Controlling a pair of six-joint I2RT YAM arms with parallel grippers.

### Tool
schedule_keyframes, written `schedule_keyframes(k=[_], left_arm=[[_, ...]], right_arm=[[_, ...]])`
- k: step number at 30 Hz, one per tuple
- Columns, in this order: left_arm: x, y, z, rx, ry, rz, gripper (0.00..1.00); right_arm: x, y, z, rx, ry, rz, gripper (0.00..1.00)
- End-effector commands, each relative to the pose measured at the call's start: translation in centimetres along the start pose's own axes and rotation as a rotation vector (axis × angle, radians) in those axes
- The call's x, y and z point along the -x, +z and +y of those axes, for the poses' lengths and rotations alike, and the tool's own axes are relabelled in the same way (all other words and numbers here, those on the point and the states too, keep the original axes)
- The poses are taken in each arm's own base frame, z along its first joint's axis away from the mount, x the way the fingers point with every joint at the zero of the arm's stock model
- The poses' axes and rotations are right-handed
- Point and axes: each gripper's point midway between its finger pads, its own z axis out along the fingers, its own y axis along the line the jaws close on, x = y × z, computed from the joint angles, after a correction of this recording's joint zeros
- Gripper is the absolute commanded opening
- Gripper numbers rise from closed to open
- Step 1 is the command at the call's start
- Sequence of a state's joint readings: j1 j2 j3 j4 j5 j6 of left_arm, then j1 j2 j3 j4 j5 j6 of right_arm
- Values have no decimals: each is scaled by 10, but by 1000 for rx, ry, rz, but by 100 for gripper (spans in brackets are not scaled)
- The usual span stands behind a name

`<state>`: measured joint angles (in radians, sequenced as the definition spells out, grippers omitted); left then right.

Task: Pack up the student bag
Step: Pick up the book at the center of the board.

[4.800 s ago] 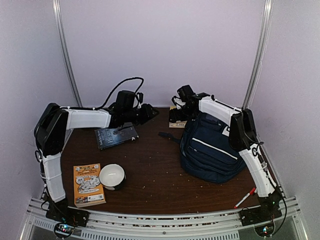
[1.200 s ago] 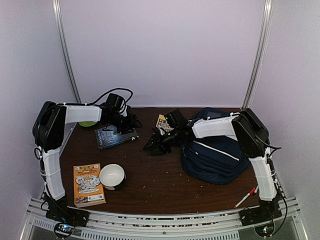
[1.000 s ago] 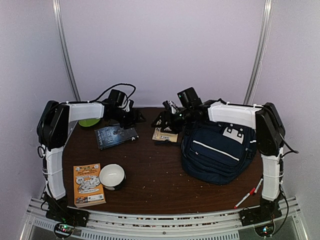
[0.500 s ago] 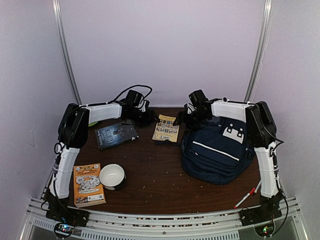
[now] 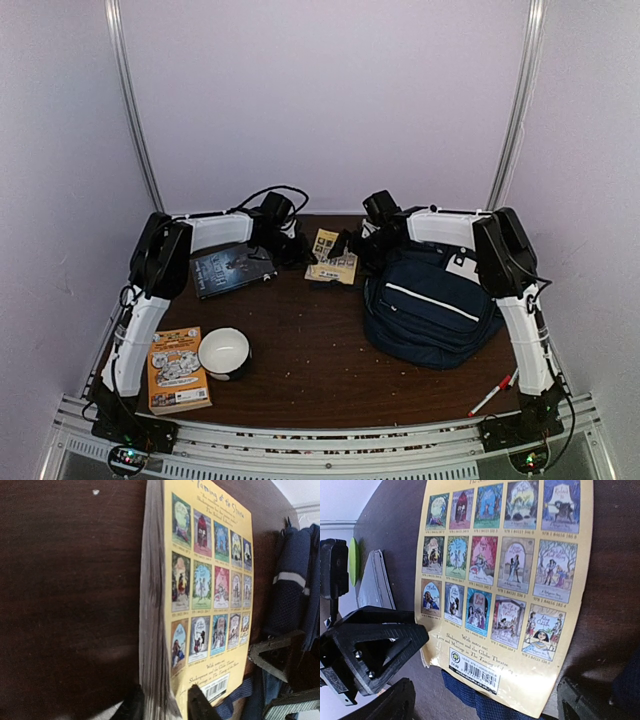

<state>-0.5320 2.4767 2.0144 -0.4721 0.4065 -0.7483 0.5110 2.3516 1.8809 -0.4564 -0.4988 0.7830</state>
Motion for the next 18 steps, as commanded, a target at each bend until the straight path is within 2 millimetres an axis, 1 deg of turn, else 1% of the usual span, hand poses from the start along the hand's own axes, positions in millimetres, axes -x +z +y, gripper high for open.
schedule_keyframes(k=[1, 4, 7, 9, 10, 11, 12, 13, 15, 17, 18], left_arm=[[-12, 12, 11, 7, -32, 78, 24], [-17, 17, 12, -18, -47, 92, 13], [-13, 14, 4, -55, -41, 78, 0], [-8, 6, -5, -89, -40, 50, 0], [-5, 1, -8, -110, -44, 36, 0], [0, -8, -15, -147, -43, 8, 0], [8, -25, -28, -192, -37, -35, 0], [12, -37, -34, -219, -41, -68, 0], [17, -58, -39, -258, -53, -113, 0], [20, -74, -42, -290, -77, -127, 0], [19, -79, -44, -303, -82, -125, 0]], right_arm=[[-30, 21, -29, -71, 134, 104, 100], [-30, 22, -28, -62, 138, 104, 100], [-31, 21, -28, -50, 140, 103, 100], [-31, 21, -29, -39, 141, 105, 100], [-31, 20, -28, -31, 139, 106, 100], [-32, 19, -28, -21, 132, 108, 100], [-32, 18, -28, -15, 116, 109, 100], [-32, 16, -29, -13, 92, 107, 100], [-32, 12, -28, 1, 41, 108, 100], [-34, 8, -25, 31, 5, 118, 100], [-36, 8, -21, 67, -7, 132, 100]])
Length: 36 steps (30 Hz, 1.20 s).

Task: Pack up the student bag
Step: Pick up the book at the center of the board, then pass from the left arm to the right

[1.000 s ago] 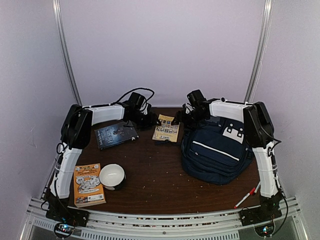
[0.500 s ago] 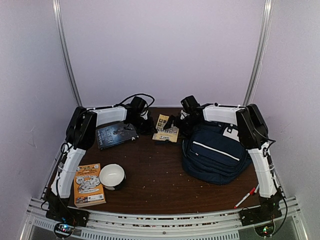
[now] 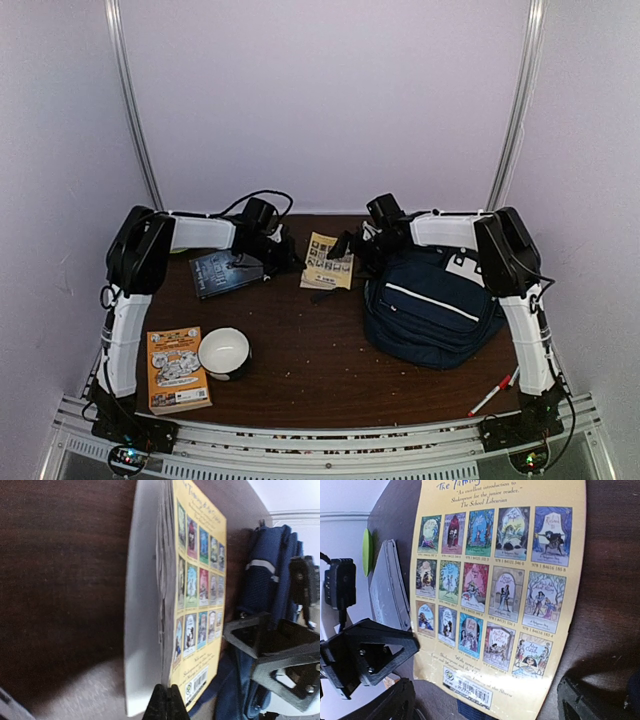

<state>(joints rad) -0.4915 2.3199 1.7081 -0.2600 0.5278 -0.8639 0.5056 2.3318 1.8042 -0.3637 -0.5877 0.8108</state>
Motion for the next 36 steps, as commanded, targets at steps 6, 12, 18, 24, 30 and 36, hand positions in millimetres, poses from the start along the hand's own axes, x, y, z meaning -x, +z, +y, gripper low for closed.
schedule_keyframes(k=[6, 12, 18, 24, 30, 36], left_arm=[[34, -60, -81, -331, -47, -103, 0], [40, -66, -85, -339, -60, -107, 0], [32, -62, -77, -319, -53, -64, 0], [27, -64, -61, -309, -77, -67, 0], [20, -64, -44, -288, -98, -57, 2], [13, -71, -29, -204, -65, -66, 69]], right_arm=[[-46, 17, -13, 165, 57, 175, 100], [-51, 21, 5, 316, 98, 192, 97], [-35, 15, 29, 493, 137, 136, 54], [-26, 6, 41, 568, 147, 100, 37], [-25, -2, 48, 604, 135, 82, 9], [-21, -25, 71, 649, 52, 56, 0]])
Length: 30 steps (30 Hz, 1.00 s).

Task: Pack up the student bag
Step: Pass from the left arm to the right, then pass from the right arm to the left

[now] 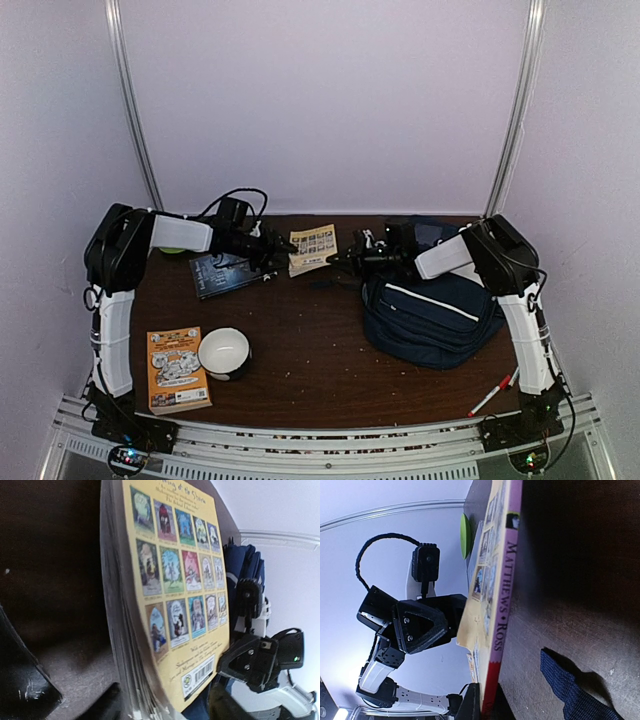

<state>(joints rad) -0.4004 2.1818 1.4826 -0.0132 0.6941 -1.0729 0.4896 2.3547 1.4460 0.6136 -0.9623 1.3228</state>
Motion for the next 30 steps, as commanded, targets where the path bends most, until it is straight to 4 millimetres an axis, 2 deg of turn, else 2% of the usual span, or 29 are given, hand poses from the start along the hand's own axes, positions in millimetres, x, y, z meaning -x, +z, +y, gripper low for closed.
schedule_keyframes(k=[1, 2, 3, 6, 10, 15, 21, 24, 27, 28, 30], left_arm=[[-3, -21, -29, -8, 124, -19, 77], [-3, -22, -25, 3, 127, -26, 93], [-2, -28, -30, -9, 146, -52, 97], [-3, -36, -40, -76, 170, -102, 98], [-5, -45, -66, -188, 215, -148, 98], [-14, -49, -89, -247, 247, -157, 98], [-41, -64, -165, -532, 350, -166, 98], [-54, -71, -189, -629, 361, -167, 92], [-60, -76, -198, -689, 334, -177, 75], [-63, -78, -201, -702, 337, -176, 65], [-70, -80, -204, -708, 340, -172, 57]], right_arm=[[-5, -7, 39, 72, -109, 10, 0], [-6, -9, 50, 83, -134, 10, 0], [-7, -13, 60, 90, -162, 9, 0], [-12, -22, 82, 78, -242, 14, 0], [-24, -35, 101, 48, -325, 28, 0], [-41, -55, 124, 58, -412, 17, 0], [-60, -67, 137, 52, -477, 30, 0], [-65, -69, 139, 50, -486, 26, 0], [-68, -73, 137, 25, -496, 18, 0], [-69, -75, 136, 15, -502, 14, 0], [-70, -78, 136, 5, -515, 4, 0]])
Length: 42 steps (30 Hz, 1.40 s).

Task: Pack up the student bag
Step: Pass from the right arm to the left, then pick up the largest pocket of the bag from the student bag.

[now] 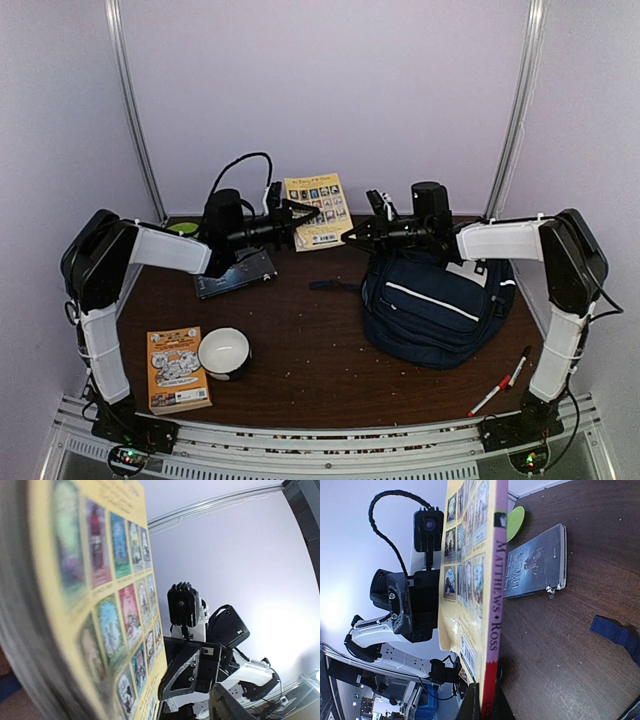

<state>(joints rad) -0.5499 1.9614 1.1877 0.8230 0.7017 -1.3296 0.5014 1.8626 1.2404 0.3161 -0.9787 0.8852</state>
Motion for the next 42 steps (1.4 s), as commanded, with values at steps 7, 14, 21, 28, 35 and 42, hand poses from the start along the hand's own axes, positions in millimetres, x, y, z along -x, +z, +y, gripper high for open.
schedule_keyframes(k=[7, 14, 21, 28, 35, 42], left_arm=[[-1, -19, -50, -87, 63, -95, 24], [2, -25, -49, -58, 69, -128, 3], [-4, -29, -55, -49, 99, -100, 0], [-18, -47, -47, 178, 277, 0, 0], [-45, -77, -26, 370, 377, 132, 0], [-73, -102, -14, 423, 377, 223, 0]], right_arm=[[-1, -16, 21, -24, -100, -64, 0], [-10, -16, 22, -38, -118, -76, 0], [-8, -23, 26, -88, -229, -73, 22], [16, -87, 34, -356, -577, -177, 74], [30, -154, 29, -653, -711, -218, 100], [-28, -172, 55, -574, -929, 23, 94]])
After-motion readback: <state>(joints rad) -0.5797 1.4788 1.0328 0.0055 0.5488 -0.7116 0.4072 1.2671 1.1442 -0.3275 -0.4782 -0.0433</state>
